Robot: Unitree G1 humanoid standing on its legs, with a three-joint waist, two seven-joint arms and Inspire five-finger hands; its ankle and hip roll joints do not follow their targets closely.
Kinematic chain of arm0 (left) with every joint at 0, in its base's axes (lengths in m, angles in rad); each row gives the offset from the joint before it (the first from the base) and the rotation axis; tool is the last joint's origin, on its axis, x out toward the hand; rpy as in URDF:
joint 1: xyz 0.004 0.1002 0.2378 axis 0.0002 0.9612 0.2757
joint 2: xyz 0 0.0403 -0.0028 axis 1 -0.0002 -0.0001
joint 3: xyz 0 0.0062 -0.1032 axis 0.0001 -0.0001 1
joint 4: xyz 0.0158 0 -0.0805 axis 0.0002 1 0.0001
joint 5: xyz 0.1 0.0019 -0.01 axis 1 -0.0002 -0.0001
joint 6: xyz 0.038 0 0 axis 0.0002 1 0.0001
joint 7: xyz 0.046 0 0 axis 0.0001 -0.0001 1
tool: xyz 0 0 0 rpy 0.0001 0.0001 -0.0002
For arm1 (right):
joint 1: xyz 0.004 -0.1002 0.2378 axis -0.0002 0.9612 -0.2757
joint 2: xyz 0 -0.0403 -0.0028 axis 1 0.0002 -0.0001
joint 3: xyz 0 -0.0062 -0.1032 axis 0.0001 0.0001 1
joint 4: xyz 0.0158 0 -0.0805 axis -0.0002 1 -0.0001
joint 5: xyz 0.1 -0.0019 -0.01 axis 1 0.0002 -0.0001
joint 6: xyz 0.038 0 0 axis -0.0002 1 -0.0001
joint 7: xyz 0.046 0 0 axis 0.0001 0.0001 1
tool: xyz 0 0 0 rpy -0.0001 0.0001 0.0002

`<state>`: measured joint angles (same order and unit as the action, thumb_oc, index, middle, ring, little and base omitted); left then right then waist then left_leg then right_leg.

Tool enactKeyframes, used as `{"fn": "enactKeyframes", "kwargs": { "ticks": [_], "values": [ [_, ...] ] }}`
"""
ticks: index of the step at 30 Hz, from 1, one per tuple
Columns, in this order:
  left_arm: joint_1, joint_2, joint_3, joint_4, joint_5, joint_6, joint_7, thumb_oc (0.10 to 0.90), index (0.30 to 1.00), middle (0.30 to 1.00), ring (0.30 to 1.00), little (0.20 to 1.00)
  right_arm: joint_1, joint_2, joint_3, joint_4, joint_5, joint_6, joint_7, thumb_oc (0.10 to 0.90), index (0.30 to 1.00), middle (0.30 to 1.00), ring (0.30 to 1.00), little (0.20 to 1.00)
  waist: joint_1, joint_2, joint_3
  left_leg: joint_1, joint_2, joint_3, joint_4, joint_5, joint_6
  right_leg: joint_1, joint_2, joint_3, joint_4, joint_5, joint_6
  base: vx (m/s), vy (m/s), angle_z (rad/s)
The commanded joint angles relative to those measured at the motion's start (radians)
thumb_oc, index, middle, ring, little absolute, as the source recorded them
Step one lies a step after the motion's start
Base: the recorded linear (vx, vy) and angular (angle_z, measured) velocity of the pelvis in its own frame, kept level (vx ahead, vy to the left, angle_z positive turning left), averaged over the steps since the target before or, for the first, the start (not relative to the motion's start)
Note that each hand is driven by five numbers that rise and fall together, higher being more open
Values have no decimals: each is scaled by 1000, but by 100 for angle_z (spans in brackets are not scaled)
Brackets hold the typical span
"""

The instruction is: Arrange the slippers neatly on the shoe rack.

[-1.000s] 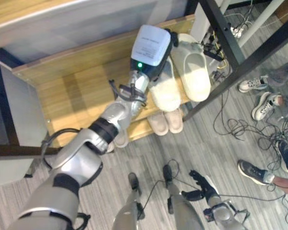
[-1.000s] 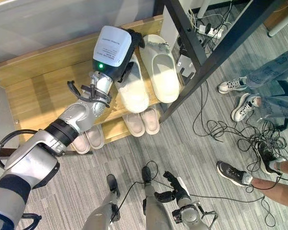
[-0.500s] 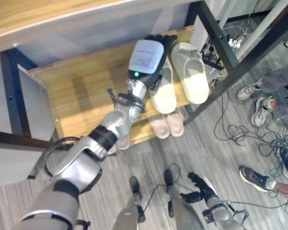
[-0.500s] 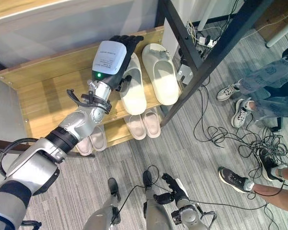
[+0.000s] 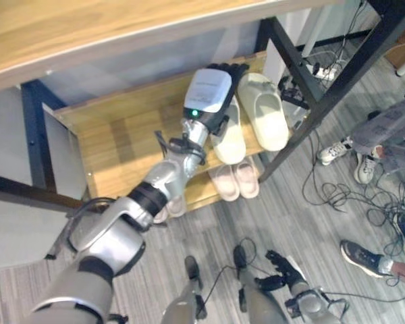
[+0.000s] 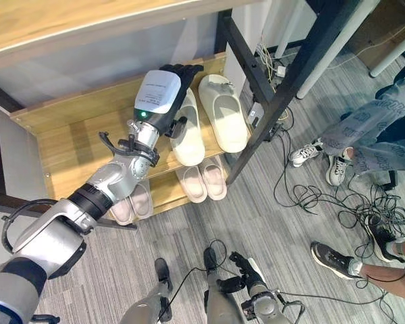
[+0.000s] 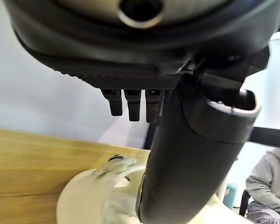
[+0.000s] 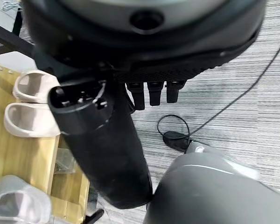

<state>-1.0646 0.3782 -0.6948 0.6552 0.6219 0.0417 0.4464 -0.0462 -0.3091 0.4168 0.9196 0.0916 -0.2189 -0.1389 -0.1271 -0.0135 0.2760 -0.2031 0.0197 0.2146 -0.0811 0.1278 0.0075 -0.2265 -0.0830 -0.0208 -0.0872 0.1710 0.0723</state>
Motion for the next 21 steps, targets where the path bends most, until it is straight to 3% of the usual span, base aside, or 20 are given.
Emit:
{"fn": "enactKeyframes", "kwargs": {
  "ticks": [1,21],
  "values": [
    [-85,-59,81,12,-7,-48,24,800,900,900,900,900,54,-20,-23,31,24,-14,3,800,900,900,900,900,23,48,-105,48,-3,-74,-6,-121,-35,53,-15,-91,45,-145,77,62,-30,1],
    [256,26,195,-182,-128,-125,-85,800,900,900,900,900,102,43,-66,153,-4,39,32,800,900,900,900,900,69,45,-214,180,1,-104,-6,-143,-39,199,-6,-134,38,-187,65,32,-25,8]
  ]
}}
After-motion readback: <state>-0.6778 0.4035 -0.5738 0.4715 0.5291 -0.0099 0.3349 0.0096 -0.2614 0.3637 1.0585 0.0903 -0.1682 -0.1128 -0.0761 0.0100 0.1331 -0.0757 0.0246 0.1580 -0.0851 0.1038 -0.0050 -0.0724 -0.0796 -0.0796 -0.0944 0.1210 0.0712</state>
